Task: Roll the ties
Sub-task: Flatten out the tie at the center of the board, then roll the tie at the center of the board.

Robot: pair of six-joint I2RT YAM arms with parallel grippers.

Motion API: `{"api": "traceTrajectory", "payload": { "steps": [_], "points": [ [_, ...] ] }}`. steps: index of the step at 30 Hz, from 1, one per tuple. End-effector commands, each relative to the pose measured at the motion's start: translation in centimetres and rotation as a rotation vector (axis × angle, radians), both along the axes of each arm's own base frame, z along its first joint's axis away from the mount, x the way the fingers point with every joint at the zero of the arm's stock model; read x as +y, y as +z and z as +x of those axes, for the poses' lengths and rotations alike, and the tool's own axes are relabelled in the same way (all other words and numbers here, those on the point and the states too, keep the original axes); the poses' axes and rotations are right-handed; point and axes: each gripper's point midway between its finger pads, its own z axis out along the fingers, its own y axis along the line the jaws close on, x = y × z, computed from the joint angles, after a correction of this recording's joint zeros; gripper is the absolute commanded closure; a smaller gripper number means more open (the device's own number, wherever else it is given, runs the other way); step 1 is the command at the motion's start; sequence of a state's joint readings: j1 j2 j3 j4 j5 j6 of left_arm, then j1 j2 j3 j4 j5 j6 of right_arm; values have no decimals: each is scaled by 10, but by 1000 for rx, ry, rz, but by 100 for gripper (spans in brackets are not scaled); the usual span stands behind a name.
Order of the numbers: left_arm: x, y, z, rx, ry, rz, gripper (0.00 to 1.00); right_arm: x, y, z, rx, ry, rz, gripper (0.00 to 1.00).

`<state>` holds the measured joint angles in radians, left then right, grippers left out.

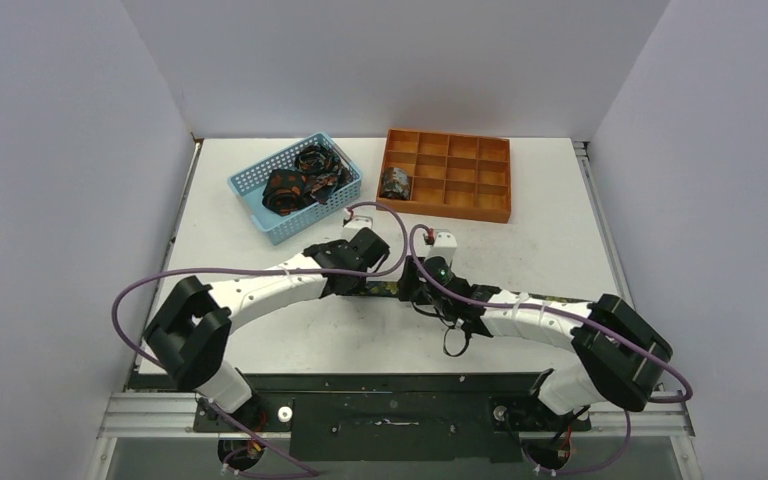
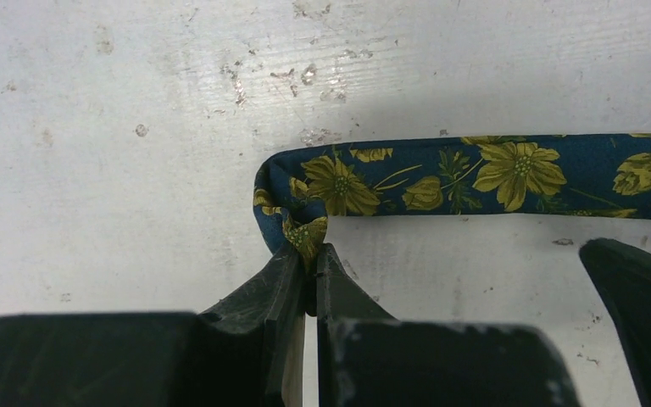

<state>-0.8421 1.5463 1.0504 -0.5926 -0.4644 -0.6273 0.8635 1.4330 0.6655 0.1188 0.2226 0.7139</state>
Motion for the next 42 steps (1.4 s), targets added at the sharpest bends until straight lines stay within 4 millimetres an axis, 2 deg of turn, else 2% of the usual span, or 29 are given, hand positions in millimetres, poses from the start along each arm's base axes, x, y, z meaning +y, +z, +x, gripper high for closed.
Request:
{"api": "traceTrajectory", "payload": {
  "steps": [1, 5, 9, 18, 25, 33, 37, 42],
  "points": [
    [-18, 8, 17, -36, -13, 7, 100, -21, 6, 1, -39, -52, -11, 48],
    [-29, -2, 28, -24, -22, 27, 100, -27, 5, -4, -42, -50, -1, 47],
    [-49, -9, 30, 8, -62, 24, 100, -33, 0, -6, -33, -54, -11, 47],
    [-67, -25, 30, 43, -102, 26, 91, -38, 1, -6, -38, -51, -14, 47],
    [-79, -25, 30, 61, -125, -23, 75, -43, -3, -6, -29, -61, -17, 47],
    [-86, -12, 27, 54, -136, -87, 60, -45, -2, -5, -27, -62, -14, 46],
    [-86, 8, 24, 31, -143, -125, 54, -45, 0, -3, -23, -56, -2, 46],
    [-72, 32, 16, -1, -144, -164, 45, -38, 12, 4, -24, -18, 38, 45]
  ]
}}
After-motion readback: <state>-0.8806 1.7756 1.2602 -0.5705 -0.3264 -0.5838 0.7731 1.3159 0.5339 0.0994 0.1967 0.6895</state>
